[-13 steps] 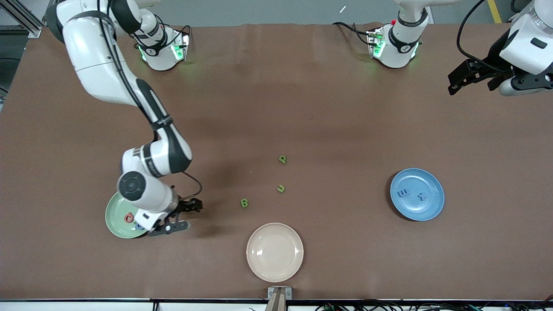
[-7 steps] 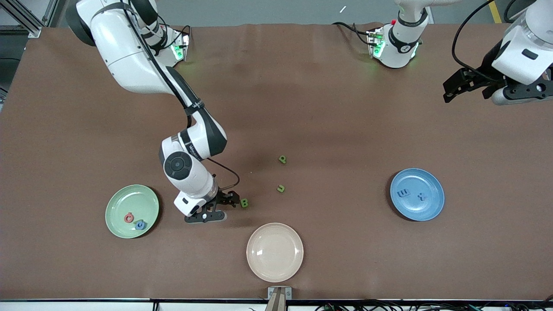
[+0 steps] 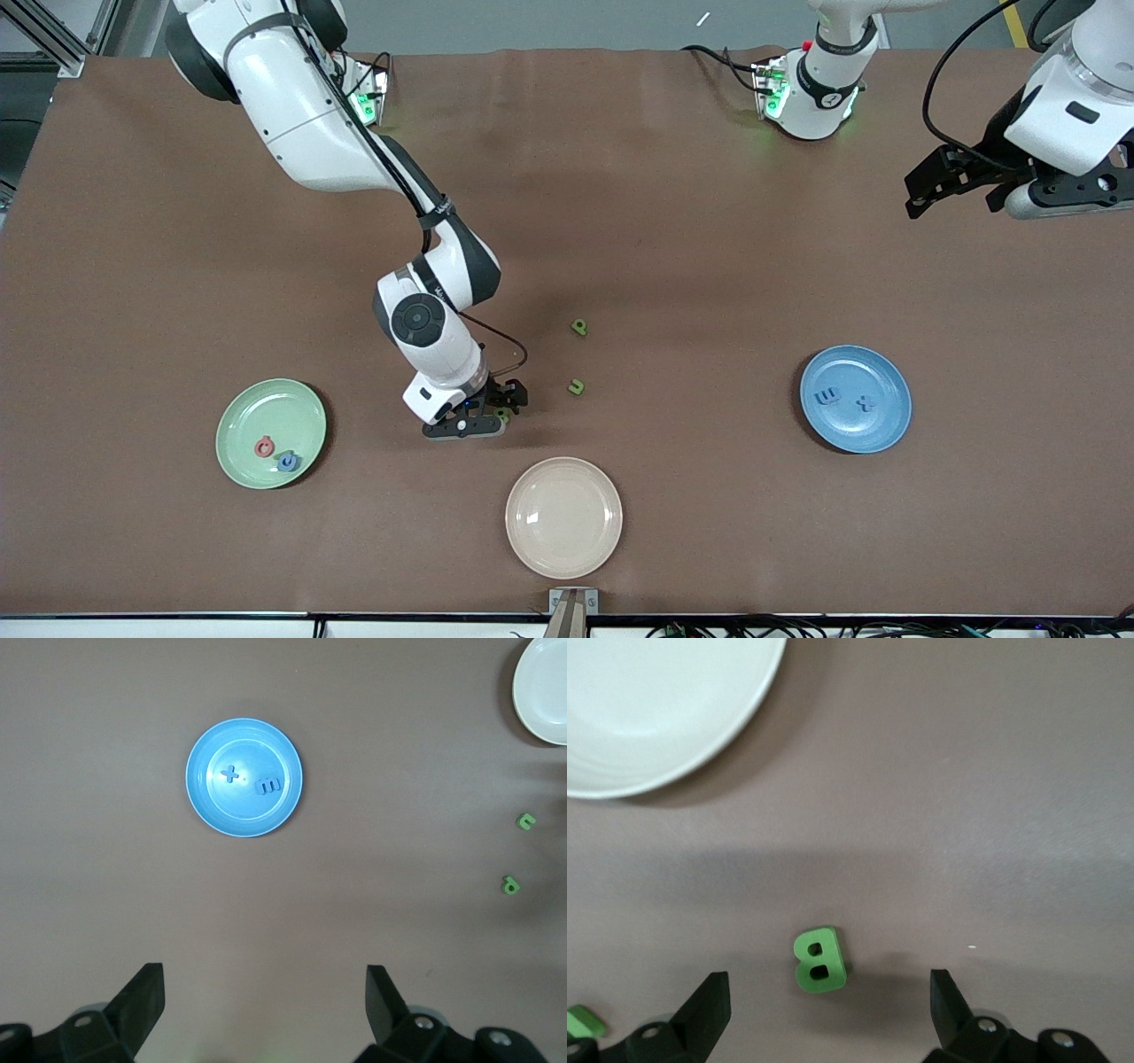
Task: Sort upper and lower case letters into plates
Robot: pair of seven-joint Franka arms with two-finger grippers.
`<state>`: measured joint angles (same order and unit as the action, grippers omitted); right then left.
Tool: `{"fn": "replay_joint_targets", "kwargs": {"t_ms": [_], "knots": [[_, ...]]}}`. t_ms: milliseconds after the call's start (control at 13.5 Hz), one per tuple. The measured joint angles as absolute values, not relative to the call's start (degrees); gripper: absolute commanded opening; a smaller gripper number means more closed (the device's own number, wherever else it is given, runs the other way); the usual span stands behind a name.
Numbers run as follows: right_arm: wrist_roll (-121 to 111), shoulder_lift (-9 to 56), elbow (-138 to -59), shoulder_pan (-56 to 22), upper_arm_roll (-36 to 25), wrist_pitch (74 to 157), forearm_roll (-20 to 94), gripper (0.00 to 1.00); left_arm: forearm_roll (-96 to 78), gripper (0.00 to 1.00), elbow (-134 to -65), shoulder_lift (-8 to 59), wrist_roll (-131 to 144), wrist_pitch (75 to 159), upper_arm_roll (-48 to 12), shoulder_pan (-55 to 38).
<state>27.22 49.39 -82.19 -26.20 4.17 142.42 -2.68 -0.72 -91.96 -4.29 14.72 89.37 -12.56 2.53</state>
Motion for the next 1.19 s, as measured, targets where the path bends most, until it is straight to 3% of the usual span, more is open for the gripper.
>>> {"fn": "replay_joint_targets", "kwargs": {"t_ms": [593, 1187], "knots": [[26.9, 51.34, -82.01, -26.36, 4.01, 143.01, -4.94, 0.85, -0.72, 1.0, -91.97, -4.16, 14.71, 90.03, -12.56, 2.53], [26.82, 51.39, -81.29, -27.65, 3.89, 143.01, -5.38, 0.52, -0.72, 1.0, -92.14, -3.06, 14.71, 90.03, -12.72, 2.28]]}}
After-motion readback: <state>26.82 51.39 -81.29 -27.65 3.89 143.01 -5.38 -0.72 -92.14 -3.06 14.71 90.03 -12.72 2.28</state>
